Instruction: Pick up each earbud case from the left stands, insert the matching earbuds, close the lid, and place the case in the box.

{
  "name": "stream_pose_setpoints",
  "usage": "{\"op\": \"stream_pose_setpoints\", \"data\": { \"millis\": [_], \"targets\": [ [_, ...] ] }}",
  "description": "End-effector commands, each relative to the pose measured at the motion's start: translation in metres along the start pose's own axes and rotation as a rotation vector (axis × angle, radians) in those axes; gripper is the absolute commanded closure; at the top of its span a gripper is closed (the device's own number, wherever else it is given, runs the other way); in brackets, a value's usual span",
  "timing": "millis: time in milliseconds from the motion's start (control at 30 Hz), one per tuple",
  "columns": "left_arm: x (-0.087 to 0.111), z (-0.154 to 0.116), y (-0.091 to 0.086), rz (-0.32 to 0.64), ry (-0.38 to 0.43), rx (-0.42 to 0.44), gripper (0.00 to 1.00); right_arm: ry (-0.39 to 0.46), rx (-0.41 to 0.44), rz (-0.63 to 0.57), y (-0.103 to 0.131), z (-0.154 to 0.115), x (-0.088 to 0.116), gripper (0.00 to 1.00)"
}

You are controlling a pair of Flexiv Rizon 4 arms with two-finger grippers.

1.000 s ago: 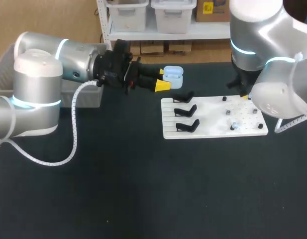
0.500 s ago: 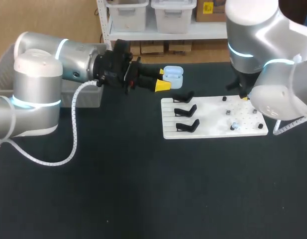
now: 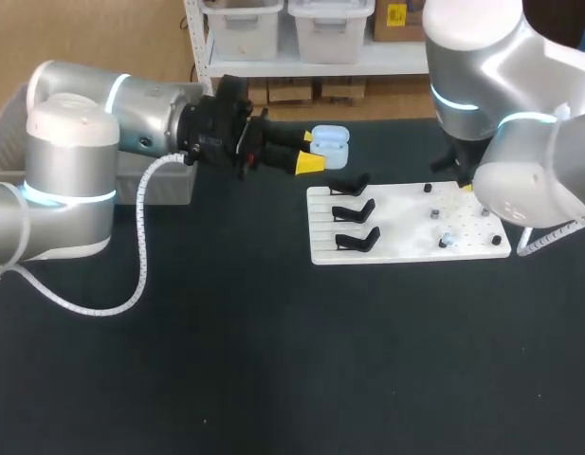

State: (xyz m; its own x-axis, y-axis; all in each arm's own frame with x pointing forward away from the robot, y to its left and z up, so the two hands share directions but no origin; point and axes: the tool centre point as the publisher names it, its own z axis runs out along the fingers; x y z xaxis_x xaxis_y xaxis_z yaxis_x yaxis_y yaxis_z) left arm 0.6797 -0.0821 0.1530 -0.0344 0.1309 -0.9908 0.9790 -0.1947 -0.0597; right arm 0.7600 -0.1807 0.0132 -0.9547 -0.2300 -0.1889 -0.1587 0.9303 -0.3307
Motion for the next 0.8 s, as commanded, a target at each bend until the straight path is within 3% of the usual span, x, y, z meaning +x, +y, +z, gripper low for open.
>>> {"op": "stream_pose_setpoints", "data": {
  "millis": [33, 800],
  "targets": [
    [0.0001, 0.0001, 0.0004, 0.000, 0.001, 0.000, 1.00, -0.005, 0.001, 0.002, 0.0002, 0.0013, -0.0001, 0.66],
    [0.0001, 0.0001, 0.0004, 0.000, 0.001, 0.000, 1.00, 0.001, 0.003, 0.001, 0.0018, 0.0056, -0.0029, 0.71]
  ]
}}
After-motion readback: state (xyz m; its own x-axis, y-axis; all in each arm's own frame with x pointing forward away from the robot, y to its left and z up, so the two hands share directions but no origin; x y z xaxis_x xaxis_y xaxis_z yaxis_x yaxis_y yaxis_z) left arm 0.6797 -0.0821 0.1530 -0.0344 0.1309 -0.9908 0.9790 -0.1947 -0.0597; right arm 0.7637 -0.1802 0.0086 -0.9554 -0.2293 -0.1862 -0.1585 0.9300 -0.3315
